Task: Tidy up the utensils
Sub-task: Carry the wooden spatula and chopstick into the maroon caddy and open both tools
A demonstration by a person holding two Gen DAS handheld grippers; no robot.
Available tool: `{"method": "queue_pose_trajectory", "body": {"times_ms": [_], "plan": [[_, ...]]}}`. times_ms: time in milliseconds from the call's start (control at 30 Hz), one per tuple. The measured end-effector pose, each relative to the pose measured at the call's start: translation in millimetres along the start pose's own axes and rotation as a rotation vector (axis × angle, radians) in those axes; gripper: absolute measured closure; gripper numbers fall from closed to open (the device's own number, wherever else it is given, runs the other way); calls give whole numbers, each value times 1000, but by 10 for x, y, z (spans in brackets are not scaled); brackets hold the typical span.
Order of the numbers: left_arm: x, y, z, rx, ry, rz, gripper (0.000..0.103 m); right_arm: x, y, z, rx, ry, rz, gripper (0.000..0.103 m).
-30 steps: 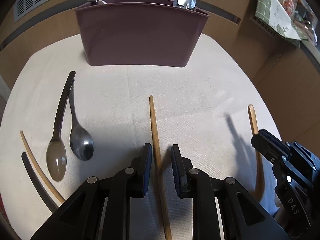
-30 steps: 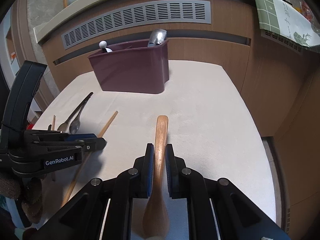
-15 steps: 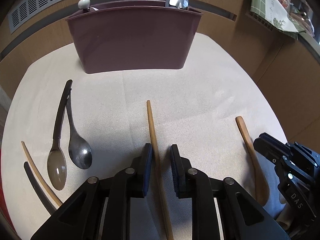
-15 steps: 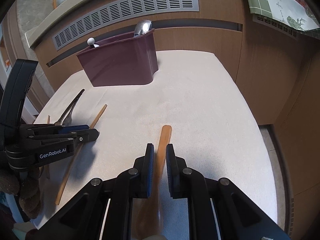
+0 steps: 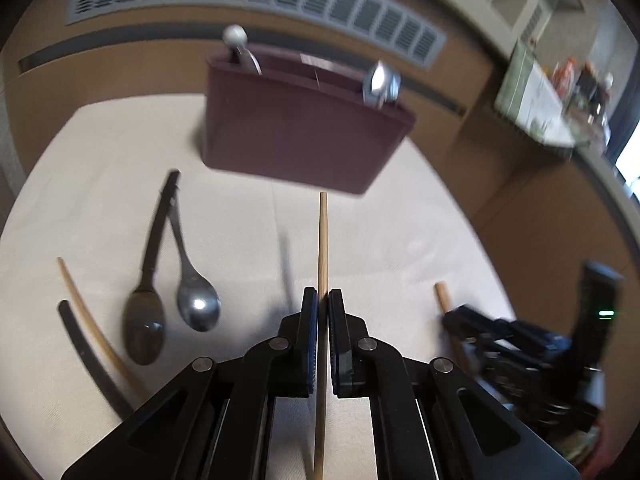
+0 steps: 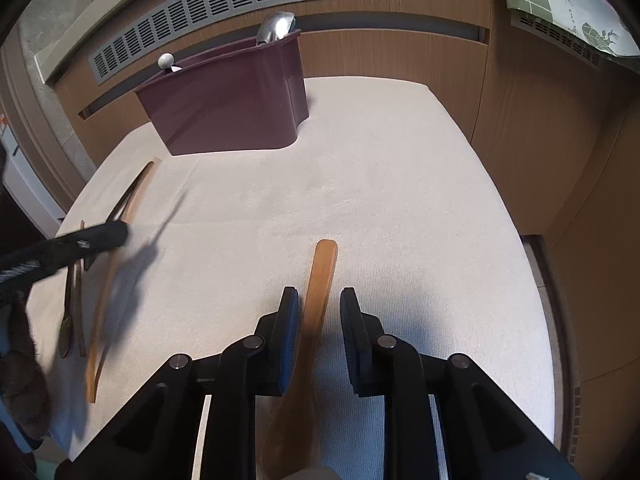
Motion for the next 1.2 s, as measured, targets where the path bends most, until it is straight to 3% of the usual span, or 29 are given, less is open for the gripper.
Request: {"method": "queue_pose_trajectory", "body": {"times_ms": [167, 233, 300, 367, 500, 633, 833, 1000, 1200], "plan": [[17, 10, -287, -127, -23, 14, 98, 93, 173, 109, 28, -65, -28, 83], [33, 10, -391, -168, -36, 12, 98, 143, 201, 122, 27, -81, -44, 91], [48, 46, -400, -169, -11, 19, 98, 178, 202, 107, 23, -73, -54, 91], [106, 41, -367, -147, 3, 5, 98, 174, 188, 45, 1, -63, -46, 91], [146, -3, -142, 11, -23, -17, 97, 127, 162, -144, -60, -59, -29, 92], [15, -74, 89, 91, 27, 13, 96, 76, 149, -326, -116, -46, -13, 92], [-4, -80, 336, 124, 140, 17, 96, 42, 75, -440, -161, -30, -17, 92], [6, -93, 507, 153, 179, 15, 95, -9, 33, -460, -186, -28, -16, 92], [-79, 56, 636, 176, 217, 109, 95, -48, 32, -388, -174, -16, -7, 92]]}}
Point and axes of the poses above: each gripper's, at about its wrist camera, not at the fingertips, and z roughly the way its jaws point, x to its left, y to its top, the point moved 1 cm from there along z, roughly the way its jaws point, and after that the axes turned 11 degrees about x, right-handed, at the moved point
